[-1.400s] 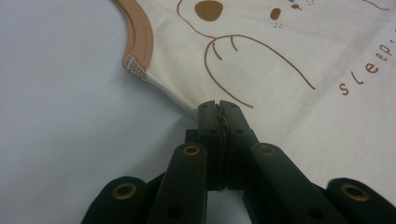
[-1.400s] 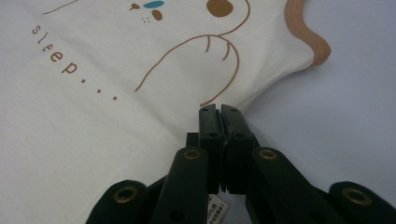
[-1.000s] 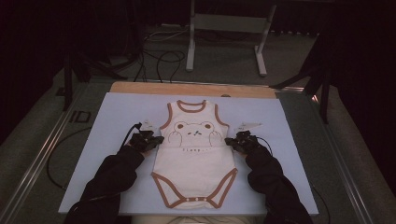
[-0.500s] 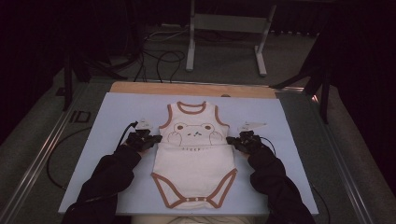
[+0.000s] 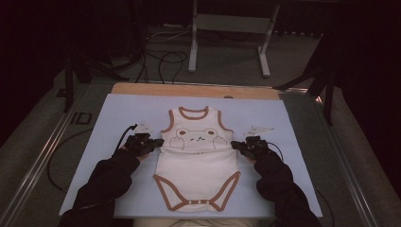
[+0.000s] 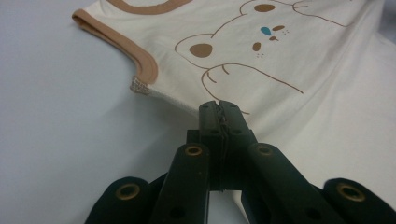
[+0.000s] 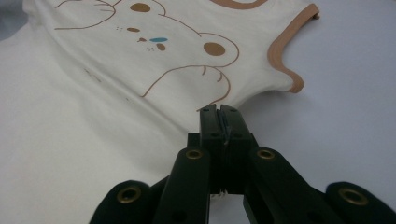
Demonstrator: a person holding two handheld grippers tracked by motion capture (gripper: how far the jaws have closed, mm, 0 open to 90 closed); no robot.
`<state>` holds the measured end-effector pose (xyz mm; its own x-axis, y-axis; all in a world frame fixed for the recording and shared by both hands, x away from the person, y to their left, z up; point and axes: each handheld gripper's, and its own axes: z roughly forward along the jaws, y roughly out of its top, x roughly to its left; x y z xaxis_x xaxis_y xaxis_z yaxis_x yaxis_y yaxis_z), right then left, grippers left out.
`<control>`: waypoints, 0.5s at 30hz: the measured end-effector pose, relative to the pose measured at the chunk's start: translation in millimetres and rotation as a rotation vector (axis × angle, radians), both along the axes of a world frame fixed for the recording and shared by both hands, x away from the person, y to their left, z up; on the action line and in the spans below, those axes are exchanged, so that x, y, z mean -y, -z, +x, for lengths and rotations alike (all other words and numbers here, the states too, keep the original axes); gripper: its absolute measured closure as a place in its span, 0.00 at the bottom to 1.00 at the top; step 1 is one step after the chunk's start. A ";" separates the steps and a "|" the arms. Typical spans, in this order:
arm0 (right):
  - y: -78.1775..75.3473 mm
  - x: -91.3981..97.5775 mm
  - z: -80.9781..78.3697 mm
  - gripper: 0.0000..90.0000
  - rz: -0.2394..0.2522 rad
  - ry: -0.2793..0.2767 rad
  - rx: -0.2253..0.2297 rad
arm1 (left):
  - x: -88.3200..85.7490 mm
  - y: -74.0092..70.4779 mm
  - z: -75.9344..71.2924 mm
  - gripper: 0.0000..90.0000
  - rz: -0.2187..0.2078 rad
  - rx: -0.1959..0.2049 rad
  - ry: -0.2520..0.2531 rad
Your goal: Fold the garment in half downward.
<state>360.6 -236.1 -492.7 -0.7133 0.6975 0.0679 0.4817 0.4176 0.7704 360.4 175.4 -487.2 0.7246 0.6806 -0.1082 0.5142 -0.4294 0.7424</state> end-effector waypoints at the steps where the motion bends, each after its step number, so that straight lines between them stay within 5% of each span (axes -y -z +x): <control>1: -2.2 -0.3 -4.6 1.00 -0.005 -0.006 0.002 | -0.5 -1.0 -3.7 1.00 -0.001 -0.004 0.010; 15: -7.0 -2.1 -33.8 1.00 -0.013 -0.046 0.004 | -2.3 -3.4 -31.9 1.00 0.023 -0.014 0.078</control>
